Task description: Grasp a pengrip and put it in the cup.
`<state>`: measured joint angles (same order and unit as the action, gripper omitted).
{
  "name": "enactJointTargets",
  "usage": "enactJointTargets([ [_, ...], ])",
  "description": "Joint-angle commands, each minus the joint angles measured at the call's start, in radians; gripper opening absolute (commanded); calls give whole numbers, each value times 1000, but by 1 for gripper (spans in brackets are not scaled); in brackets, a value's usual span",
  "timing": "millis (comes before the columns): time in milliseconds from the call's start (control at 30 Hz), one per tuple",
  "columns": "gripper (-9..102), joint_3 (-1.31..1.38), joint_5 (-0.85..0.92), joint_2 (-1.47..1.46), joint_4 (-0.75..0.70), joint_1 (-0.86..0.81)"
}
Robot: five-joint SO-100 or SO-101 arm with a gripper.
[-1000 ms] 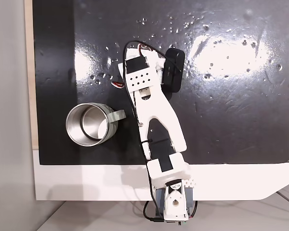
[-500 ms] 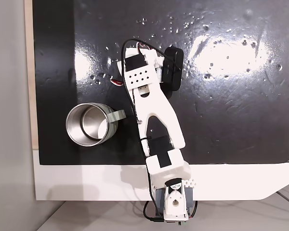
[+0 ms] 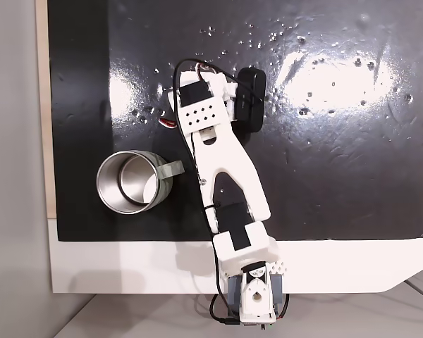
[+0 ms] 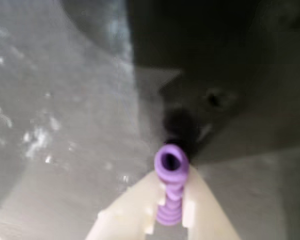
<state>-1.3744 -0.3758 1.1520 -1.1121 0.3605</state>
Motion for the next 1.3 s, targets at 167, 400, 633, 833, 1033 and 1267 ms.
enactJointTargets([
  [167,0,-60,98,364,-89,-12],
  [400,0,-98,160,588,-175,6],
  [633,0,-206,244,784,-163,133],
  [833,0,-337,342,893,-103,295],
  [1033,0,-387,393,933,-78,416],
  [1267,0,-388,440,939,-71,469],
])
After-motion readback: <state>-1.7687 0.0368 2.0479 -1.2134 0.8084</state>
